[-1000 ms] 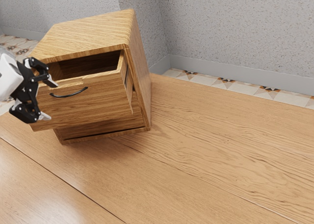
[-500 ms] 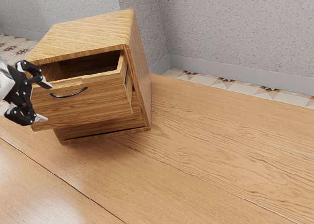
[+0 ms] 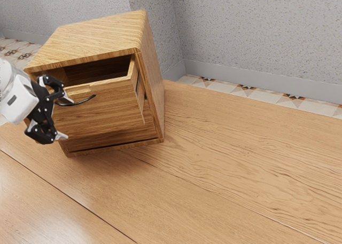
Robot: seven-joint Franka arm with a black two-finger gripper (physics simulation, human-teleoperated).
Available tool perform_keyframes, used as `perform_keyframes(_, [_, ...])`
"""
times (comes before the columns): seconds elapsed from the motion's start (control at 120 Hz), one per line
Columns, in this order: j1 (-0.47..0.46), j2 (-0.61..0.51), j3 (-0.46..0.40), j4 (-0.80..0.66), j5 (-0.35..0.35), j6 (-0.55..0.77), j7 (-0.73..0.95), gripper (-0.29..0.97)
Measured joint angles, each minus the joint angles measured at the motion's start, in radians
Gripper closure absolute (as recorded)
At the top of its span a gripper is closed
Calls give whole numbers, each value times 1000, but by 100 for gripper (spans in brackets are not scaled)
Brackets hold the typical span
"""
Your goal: Pull the drawer handle with one arm to open the drawer
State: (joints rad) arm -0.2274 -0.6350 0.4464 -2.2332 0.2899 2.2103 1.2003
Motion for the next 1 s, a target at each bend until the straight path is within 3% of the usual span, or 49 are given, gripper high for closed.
perform_keyframes(0.467, [-3, -42, -53, -24, -3, 8, -5, 2])
perform_keyframes(0.6, [0, -114, -113, 30, -6, -14, -7, 1])
perform_keyframes(0.667, [6, -107, -137, 118, -8, -93, -30, 0])
perform_keyframes(0.733, [18, -5, -144, 308, -24, -278, -107, 0])
perform_keyframes(0.817, [11, 150, -248, 506, -58, -490, -242, 0])
perform_keyframes(0.917, [10, 440, -280, 736, -97, -623, -384, 0])
perform_keyframes(1.0, [29, 531, -289, 838, -125, -692, -485, 0])
